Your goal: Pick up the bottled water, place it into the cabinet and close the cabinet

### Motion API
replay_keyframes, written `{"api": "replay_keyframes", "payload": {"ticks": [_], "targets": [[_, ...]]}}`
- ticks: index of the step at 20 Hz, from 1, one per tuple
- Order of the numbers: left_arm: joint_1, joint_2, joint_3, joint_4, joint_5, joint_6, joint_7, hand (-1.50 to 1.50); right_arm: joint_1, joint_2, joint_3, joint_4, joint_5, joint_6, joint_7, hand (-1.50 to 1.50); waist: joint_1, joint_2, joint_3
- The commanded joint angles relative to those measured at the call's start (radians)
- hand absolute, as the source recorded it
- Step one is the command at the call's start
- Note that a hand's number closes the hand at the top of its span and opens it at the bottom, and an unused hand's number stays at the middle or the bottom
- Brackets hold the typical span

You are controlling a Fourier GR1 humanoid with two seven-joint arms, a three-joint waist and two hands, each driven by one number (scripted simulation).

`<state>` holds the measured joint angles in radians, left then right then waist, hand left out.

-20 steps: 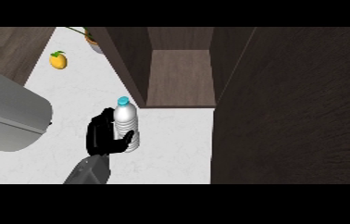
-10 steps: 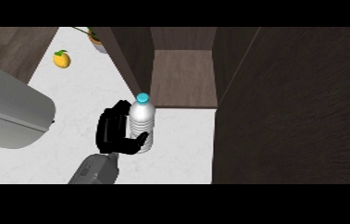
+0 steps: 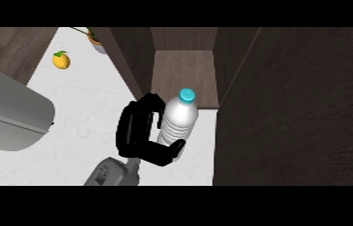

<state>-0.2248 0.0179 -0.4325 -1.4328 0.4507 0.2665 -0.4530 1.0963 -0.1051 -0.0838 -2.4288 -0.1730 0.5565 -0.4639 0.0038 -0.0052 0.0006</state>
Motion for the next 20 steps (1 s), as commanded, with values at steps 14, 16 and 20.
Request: {"api": "replay_keyframes", "payload": {"ticks": [14,16,20], "targets": [[-0.454,-0.018,-0.185,0.043,-0.011,0.576,0.237,1.50,-0.105,0.004,-0.047,-0.050,-0.087,-0.013,0.083,-1.50,-0.033,0.008,0.000],[-0.452,-0.018,-0.113,0.073,-0.024,0.545,0.246,1.50,-0.053,-0.030,-0.112,-0.102,-0.173,0.014,0.098,-1.50,-0.030,0.007,-0.001],[-0.497,-0.018,-0.075,0.184,-0.010,0.509,0.217,1.50,-0.095,-0.032,-0.117,-0.097,-0.197,-0.007,0.163,-1.50,-0.023,0.011,-0.001]]}}
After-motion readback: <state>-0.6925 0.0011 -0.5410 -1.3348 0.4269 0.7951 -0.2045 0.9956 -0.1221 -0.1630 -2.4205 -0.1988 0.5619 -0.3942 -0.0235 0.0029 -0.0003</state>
